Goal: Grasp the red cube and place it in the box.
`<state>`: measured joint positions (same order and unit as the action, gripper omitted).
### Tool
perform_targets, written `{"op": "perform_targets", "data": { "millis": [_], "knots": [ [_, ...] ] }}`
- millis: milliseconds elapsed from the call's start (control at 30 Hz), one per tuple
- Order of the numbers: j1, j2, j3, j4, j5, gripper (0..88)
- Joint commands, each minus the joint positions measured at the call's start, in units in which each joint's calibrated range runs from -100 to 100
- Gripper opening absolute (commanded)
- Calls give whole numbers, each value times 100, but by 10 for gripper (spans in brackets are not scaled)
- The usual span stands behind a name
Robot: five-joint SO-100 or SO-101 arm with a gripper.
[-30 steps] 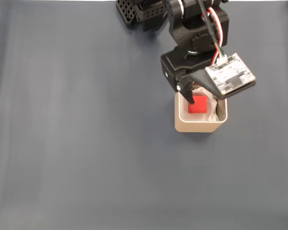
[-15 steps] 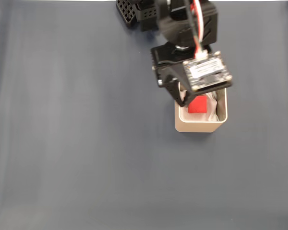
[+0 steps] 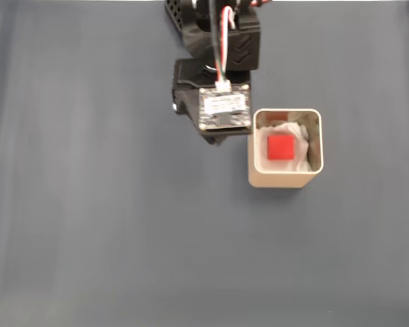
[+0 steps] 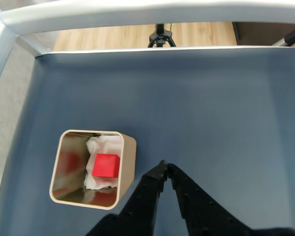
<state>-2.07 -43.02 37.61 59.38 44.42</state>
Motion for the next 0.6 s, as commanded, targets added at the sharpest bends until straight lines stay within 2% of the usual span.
{"op": "perform_targets", "data": {
  "millis": [0,567],
  "knots": [
    [182,-540,496,-222,-5,2],
    [139,-3127,3796,-641,-161,2]
  ]
}}
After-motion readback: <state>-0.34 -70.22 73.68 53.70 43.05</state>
